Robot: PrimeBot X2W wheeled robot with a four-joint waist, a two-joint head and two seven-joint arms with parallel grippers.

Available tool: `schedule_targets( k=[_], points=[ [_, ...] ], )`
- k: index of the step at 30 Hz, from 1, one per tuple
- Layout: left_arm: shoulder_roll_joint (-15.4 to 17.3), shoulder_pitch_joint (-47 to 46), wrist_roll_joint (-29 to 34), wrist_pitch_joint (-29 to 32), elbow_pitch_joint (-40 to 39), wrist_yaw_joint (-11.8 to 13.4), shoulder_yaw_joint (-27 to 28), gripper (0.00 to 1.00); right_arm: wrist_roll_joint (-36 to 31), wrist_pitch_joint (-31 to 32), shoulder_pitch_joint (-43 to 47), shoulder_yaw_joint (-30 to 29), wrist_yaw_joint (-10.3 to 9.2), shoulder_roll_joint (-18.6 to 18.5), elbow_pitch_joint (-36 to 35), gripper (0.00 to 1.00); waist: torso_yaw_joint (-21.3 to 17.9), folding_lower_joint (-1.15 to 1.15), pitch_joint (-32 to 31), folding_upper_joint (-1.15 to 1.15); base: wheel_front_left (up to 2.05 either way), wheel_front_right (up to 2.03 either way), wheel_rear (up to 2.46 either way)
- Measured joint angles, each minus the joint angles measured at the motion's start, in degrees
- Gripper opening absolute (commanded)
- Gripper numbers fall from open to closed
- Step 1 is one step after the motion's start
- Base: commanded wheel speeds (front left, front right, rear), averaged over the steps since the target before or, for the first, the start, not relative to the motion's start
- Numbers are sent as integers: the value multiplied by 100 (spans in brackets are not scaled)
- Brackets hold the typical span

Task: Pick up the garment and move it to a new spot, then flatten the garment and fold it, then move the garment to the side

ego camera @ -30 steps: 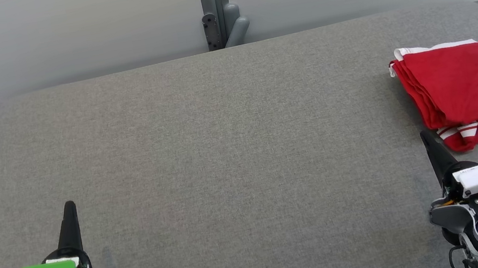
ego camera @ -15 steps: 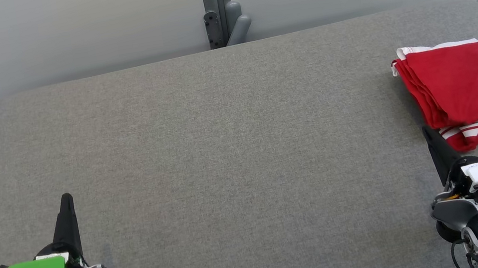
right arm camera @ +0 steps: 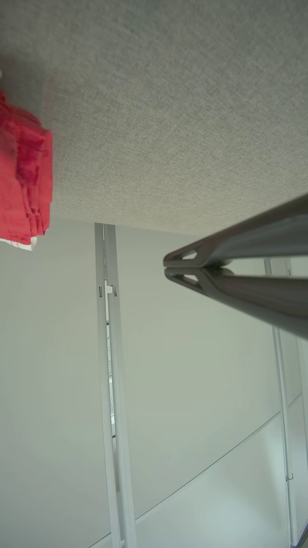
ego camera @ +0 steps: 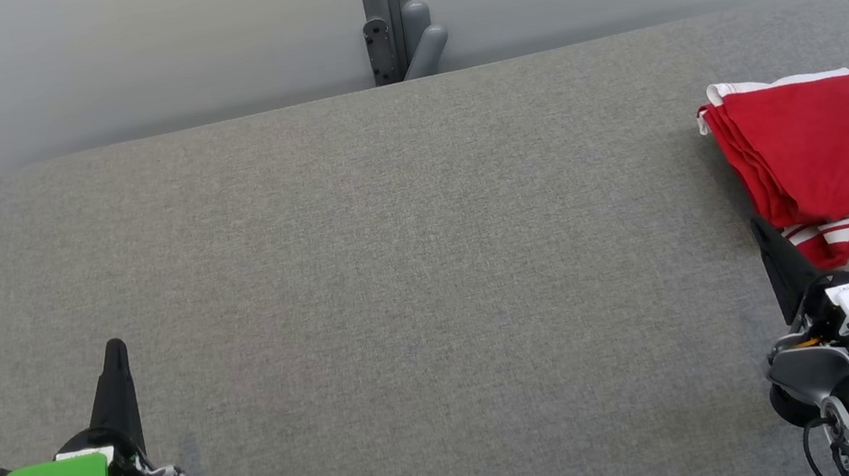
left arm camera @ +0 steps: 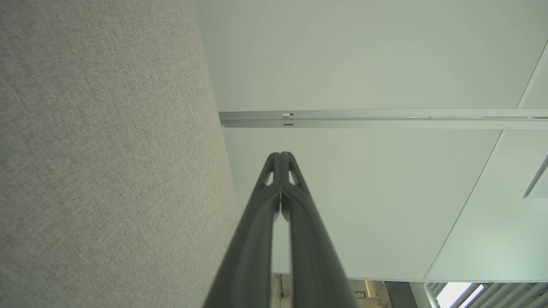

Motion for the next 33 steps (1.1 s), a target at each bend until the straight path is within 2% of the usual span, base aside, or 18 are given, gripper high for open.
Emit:
schedule_targets(
  k=[33],
  points=[
    [0, -1, 0, 0, 0, 0, 0, 0, 20, -24, 0, 34, 0, -35, 0, 0, 0, 0, 0, 0, 0, 0, 0]
  ],
)
